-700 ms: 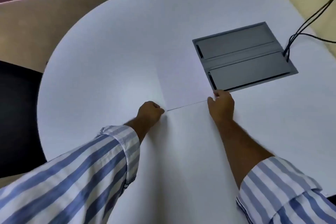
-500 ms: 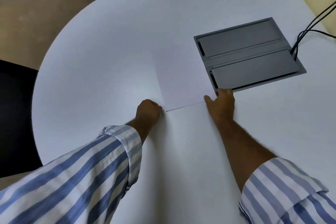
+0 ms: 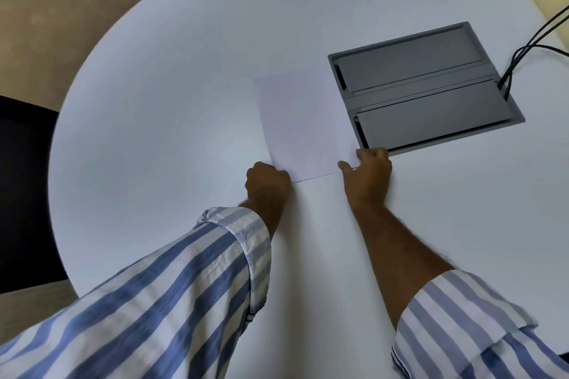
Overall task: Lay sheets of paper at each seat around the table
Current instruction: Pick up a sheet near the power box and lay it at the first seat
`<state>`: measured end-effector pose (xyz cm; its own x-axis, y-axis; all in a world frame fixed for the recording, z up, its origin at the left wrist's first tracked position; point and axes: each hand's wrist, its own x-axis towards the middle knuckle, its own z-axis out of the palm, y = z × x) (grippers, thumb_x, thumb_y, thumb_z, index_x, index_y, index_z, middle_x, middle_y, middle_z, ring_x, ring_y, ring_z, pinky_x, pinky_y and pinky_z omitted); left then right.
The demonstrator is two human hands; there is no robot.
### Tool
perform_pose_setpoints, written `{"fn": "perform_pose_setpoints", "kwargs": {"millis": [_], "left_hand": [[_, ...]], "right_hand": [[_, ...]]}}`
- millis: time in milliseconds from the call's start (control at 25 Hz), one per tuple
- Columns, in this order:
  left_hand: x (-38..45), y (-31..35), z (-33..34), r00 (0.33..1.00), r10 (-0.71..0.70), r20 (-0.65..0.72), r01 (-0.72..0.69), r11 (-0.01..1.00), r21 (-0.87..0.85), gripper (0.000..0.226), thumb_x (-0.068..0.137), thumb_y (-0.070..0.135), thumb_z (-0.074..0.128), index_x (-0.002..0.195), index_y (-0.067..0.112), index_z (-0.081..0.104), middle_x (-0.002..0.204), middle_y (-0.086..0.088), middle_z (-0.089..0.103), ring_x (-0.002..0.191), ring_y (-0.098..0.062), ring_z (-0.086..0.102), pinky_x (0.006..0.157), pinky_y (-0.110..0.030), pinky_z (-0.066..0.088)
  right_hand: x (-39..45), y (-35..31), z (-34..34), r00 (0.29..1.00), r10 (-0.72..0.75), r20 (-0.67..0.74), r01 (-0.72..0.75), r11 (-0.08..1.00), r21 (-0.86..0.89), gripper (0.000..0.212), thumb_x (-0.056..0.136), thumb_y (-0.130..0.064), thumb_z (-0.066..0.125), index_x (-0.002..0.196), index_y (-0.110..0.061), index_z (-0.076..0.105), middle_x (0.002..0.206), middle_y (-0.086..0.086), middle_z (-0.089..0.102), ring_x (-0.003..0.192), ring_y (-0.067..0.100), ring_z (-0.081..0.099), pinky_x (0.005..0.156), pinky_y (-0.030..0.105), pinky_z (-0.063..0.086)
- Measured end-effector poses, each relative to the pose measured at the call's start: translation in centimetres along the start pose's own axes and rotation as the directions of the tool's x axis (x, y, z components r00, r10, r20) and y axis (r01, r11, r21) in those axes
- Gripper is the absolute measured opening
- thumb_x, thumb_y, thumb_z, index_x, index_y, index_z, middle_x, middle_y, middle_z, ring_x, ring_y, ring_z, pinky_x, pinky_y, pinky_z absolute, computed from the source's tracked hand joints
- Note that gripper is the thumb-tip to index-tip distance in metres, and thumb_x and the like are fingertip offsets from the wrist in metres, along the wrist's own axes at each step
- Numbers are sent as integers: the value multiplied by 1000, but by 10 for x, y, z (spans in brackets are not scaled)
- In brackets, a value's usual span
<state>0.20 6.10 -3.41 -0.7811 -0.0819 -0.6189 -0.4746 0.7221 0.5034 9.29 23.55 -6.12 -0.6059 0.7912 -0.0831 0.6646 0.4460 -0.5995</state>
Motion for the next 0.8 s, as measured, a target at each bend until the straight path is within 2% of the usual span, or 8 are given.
{"fn": "perform_pose_setpoints", "kwargs": {"millis": [120,240,400,480,560,640,720,800], "left_hand": [[-7,1,1,1000,13,-11,-14,995,-103,18,77,17,66,81,1,72,81,-15,77,78,-34,75,80,-45,65],[-11,0,2,1000,4,-11,-7,980,-197,15,71,26,70,71,12,65,76,-14,77,76,-36,76,78,-49,65],[-19,5,-1,996,76,-50,-87,960,-267,20,83,31,75,73,21,61,80,-4,74,79,-31,76,81,-49,65],[-28,9,-1,986,161,-51,-169,943,-288,21,90,29,74,74,22,61,82,-3,73,79,-29,76,80,-49,65],[-36,15,-1,979,200,-42,-201,902,-381,24,93,27,72,75,17,60,82,-1,70,76,-27,75,78,-49,66],[-45,25,-1,981,195,8,-163,842,-515,26,97,23,69,77,11,57,85,-6,64,77,-28,74,76,-47,67],[-51,37,-3,984,170,58,-99,782,-616,26,100,19,65,80,10,53,92,-15,64,85,-35,77,72,-44,67],[-57,46,-8,983,155,102,-46,732,-680,25,101,17,63,81,10,49,101,-20,67,89,-34,79,72,-44,67]], "right_hand": [[0,1,0,1000,-10,7,10,1000,8,48,79,-20,91,120,0,74,124,12,63,110,34,59,88,39,55],[2,4,-1,1000,-26,14,26,1000,7,49,79,-22,91,119,-1,73,124,12,62,110,34,59,90,43,57],[4,5,-4,1000,-12,25,10,998,62,49,85,-32,86,121,-1,72,126,12,62,111,30,63,91,31,52],[5,3,-7,1000,26,15,-28,992,123,49,90,-39,80,122,-4,71,127,10,61,111,27,65,93,32,52],[7,3,-9,993,117,21,-119,968,220,47,91,-41,78,123,-7,70,128,8,60,110,24,64,96,32,51],[7,6,-12,967,255,12,-241,897,370,42,90,-41,77,117,-10,71,123,6,59,103,21,63,97,36,53],[0,9,-15,909,417,9,-362,779,512,39,87,-46,77,110,-16,69,113,6,63,90,23,66,90,42,59],[-10,8,-22,819,559,128,-481,549,683,41,86,-49,79,107,-17,64,95,7,67,66,21,65,74,39,63]]}}
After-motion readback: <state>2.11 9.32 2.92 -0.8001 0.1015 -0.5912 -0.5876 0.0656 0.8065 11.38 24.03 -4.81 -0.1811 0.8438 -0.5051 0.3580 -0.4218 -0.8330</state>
